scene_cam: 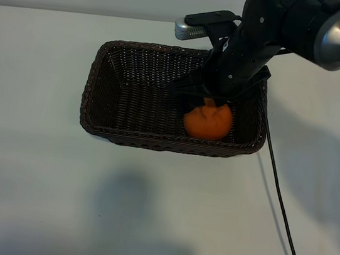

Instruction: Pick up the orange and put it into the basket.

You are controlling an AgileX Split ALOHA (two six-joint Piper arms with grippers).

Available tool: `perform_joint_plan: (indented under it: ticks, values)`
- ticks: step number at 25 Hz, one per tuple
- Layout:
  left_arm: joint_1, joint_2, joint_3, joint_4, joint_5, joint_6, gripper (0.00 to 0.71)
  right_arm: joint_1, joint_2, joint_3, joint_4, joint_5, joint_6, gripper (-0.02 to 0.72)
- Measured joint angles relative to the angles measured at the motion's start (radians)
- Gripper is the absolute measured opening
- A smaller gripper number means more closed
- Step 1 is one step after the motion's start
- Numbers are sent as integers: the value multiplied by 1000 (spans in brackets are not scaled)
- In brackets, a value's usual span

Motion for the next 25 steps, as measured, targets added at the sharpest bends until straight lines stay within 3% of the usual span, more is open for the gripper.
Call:
perform_joint_plan:
  ticks: [5, 12, 18, 25]
  values:
    - [0, 0, 0, 0, 0, 0, 507, 0, 0, -117, -43, 125, 0, 576]
    - [0, 0, 0, 0, 0, 0, 507, -30, 0, -281, -198, 267, 37, 576]
    - [0, 0, 0, 0, 0, 0, 507, -180, 0, -353, -219, 324, 39, 576]
    - [0, 0, 0, 0, 0, 0, 507, -423, 0, -354, -222, 329, 12, 573]
